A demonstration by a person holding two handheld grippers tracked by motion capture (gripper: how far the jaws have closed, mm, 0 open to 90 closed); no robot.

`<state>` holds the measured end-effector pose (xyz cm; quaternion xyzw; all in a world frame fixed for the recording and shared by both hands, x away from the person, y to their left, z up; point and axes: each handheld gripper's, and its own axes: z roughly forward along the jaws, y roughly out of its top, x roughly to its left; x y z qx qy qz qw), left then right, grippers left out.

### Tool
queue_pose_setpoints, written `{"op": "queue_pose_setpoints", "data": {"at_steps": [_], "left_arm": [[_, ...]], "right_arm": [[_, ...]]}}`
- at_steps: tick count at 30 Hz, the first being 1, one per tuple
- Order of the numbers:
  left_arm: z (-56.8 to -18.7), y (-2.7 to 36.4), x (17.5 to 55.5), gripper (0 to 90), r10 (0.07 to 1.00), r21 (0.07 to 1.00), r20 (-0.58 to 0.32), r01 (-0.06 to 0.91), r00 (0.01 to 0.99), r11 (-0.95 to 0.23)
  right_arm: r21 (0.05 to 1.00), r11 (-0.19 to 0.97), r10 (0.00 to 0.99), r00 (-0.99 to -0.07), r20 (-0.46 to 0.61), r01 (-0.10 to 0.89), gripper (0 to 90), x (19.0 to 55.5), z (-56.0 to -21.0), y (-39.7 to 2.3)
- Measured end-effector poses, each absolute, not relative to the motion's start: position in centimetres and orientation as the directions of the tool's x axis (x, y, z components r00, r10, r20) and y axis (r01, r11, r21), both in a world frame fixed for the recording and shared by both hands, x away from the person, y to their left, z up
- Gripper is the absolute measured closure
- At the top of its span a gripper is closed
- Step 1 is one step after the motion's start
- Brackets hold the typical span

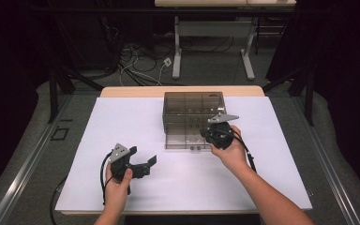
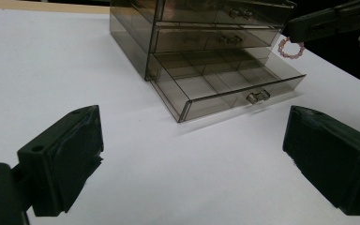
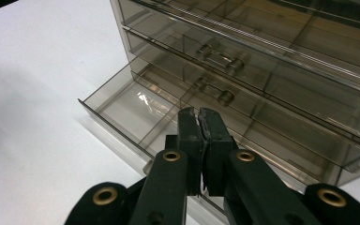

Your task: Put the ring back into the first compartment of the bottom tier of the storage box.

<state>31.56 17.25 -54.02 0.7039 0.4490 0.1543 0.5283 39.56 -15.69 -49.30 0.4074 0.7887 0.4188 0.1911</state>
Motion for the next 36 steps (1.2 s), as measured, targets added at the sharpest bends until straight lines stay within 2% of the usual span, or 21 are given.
{"op": "queue_pose_setpoints", "data": {"at_steps": [36], "left_arm": [[-54.0,17.5,31.6,5.7,0.792,0.884,-0.262,0.467,0.552,-0.033]], "right_arm": [[0.804,0.336,0.786,-0.617,0.049,0.491,88.5,41.1,-50.4,-10.6]]}}
